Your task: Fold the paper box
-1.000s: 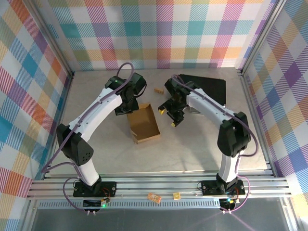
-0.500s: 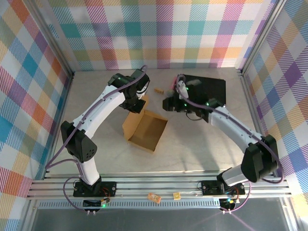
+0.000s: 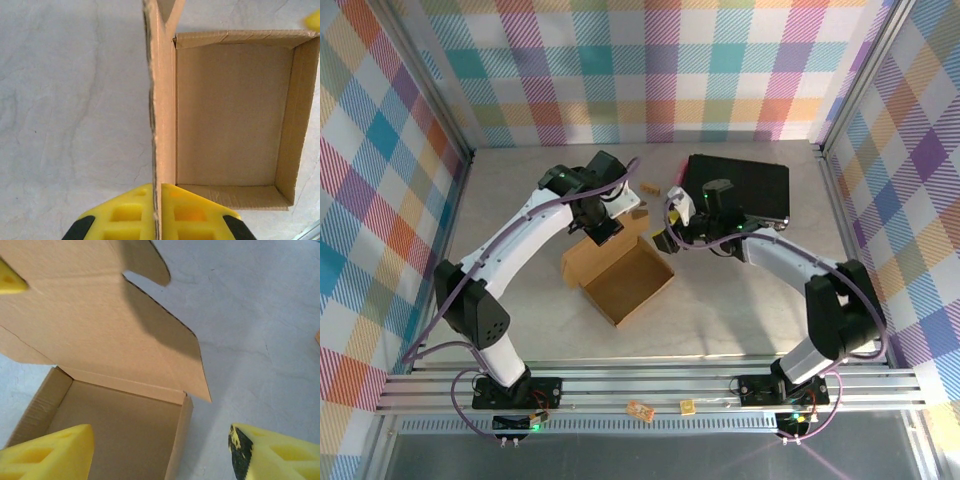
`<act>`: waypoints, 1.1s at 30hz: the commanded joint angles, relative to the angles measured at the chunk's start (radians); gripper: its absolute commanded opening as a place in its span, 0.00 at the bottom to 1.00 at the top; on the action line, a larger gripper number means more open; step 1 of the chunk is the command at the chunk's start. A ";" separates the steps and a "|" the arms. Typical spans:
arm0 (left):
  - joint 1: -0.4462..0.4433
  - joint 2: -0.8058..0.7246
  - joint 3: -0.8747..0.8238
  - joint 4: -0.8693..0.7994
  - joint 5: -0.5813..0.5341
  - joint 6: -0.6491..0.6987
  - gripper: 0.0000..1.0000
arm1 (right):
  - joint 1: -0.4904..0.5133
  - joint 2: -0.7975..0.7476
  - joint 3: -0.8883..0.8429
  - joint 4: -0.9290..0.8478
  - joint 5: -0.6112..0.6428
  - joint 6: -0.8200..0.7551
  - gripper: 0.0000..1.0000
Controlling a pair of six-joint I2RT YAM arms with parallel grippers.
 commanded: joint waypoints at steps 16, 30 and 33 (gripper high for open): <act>0.020 0.053 0.080 0.034 0.076 0.097 0.00 | 0.037 0.203 0.221 0.007 -0.086 -0.104 0.47; 0.031 0.082 0.111 0.068 0.017 0.010 0.04 | 0.060 0.164 0.187 0.010 0.028 -0.105 0.02; 0.036 0.080 0.125 0.084 -0.037 -0.098 0.31 | 0.063 0.155 0.172 0.017 0.048 -0.098 0.00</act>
